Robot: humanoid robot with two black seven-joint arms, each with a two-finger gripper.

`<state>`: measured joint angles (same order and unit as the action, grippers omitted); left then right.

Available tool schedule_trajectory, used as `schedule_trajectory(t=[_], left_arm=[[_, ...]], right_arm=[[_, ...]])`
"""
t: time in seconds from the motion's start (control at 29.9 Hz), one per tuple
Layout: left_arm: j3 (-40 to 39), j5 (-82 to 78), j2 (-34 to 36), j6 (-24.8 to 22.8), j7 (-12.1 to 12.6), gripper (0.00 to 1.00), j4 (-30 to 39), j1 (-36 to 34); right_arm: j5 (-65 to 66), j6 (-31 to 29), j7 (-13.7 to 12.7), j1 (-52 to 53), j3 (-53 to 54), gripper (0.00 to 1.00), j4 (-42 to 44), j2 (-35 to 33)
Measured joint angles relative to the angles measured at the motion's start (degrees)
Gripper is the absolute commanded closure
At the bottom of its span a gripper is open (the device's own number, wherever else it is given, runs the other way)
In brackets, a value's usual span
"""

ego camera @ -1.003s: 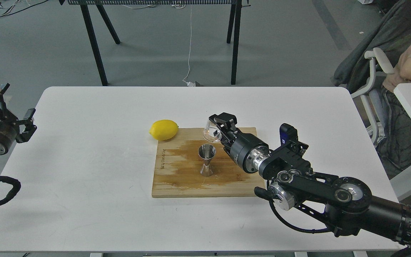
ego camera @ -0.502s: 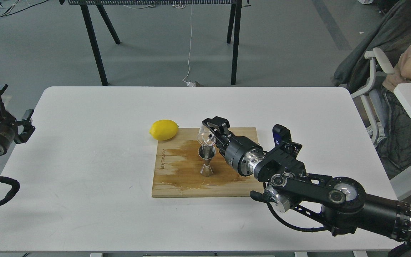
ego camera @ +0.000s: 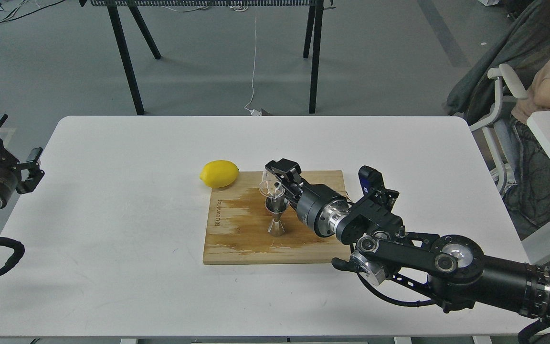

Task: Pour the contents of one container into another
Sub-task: 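Tilt the glass with the right gripper to pour into the jigger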

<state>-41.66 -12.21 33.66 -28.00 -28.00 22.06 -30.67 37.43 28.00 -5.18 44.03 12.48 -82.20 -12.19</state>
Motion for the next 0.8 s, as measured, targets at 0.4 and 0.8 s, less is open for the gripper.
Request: schedule_trajectory(t=[0.4,0.8], left_arm=[[0.0,0.0,0.0,0.0,0.0,0.01,0.0,0.0],[0.0,0.0,0.1,0.0,0.0,0.01,0.0,0.0]], right_arm=[[1.4,0.0,0.0,1.7,-2.3,0.55,0.6,-0.1],[2.8,0.0,0.8,3.6,-5.7,0.55,0.4,-0.5]])
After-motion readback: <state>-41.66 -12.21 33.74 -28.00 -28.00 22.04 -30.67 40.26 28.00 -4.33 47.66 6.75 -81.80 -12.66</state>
